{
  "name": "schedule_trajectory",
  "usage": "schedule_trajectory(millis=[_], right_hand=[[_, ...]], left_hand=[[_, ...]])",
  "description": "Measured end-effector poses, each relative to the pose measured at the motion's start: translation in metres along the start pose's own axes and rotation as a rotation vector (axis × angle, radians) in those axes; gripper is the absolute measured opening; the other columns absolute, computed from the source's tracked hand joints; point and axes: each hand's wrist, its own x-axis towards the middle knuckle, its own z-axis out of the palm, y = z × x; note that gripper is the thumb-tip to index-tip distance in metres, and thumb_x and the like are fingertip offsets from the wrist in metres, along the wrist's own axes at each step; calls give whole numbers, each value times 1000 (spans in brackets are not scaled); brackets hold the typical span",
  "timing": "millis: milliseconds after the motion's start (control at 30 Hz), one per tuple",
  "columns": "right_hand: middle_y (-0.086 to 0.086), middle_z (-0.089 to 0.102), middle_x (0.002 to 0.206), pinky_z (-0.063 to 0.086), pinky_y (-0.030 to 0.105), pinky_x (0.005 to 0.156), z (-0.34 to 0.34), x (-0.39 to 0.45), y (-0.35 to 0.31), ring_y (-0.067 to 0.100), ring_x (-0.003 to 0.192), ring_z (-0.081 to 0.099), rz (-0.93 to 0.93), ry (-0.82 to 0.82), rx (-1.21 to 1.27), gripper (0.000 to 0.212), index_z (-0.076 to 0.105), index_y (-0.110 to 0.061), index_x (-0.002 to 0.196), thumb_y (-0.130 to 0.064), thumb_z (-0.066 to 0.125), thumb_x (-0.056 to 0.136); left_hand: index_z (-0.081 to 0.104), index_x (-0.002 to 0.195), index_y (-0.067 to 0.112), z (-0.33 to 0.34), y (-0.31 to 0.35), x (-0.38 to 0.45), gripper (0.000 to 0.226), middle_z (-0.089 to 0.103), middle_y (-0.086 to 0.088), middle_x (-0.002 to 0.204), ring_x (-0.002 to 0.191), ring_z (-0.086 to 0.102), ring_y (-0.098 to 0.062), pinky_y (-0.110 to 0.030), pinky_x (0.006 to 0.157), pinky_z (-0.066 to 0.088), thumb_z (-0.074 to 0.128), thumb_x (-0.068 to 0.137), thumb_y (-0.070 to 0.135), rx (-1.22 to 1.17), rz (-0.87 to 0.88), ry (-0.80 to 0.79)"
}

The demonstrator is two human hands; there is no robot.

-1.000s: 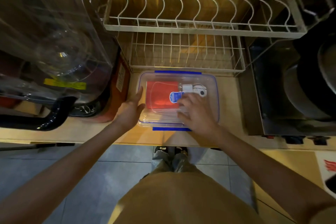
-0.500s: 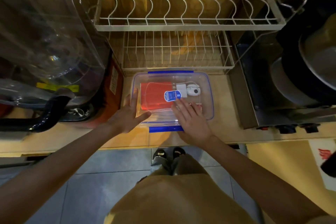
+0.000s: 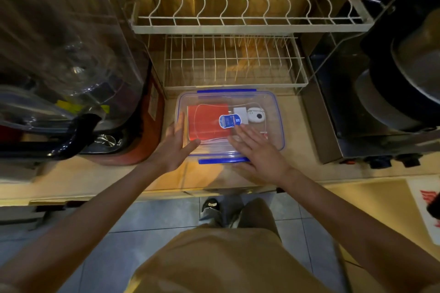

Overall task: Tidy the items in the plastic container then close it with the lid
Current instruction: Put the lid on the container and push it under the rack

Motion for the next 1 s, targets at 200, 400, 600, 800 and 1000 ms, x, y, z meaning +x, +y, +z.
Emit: schedule_trajectory(millis=[200, 400, 600, 800, 1000], right_hand=[[10, 31, 154, 8, 38, 114, -5, -1, 1, 28, 145, 21, 36, -3, 160, 76, 39, -21, 142, -67, 19, 85], [1, 58, 133, 37, 37, 109, -25, 6, -6, 15, 127, 46, 238, 181, 577, 58, 61, -19, 123, -59, 42, 86], [13, 48, 139, 41, 43, 101, -39, 21, 32, 30, 127, 43, 914, 287, 558, 68, 38, -10, 138, -38, 65, 82], [16, 72, 102, 58, 40, 78, -52, 18, 49, 27, 87, 70, 1069, 131, 1164, 46, 64, -4, 105, -31, 79, 71], [12, 68, 98, 56, 31, 62, -76, 0, 49, 21, 80, 67, 1048, 124, 1198, 45, 60, -5, 102, -32, 78, 71]], left_hand=[[-21, 142, 29, -1, 6, -2, 86, 4, -13, 157, 144, 14, -30, -44, 112, 25, 45, 89, 48, -31, 2, -3], [-18, 143, 27, -5, 10, 0, 91, 6, -10, 156, 142, 17, -28, -42, 111, 27, 52, 87, 44, -103, -64, -40], [21, 139, 19, -20, 17, 7, 84, 50, -1, 125, 122, 49, -18, -32, 93, 46, 73, 74, 32, -284, -165, -102], [21, 138, 13, -28, 35, 6, 85, 41, -12, 138, 126, 44, -26, -37, 101, 41, 75, 74, 27, -170, -244, -105], [20, 137, 11, -40, 56, -9, 85, 45, -12, 129, 96, 57, -24, -39, 79, 53, 73, 75, 35, -170, -313, -127]])
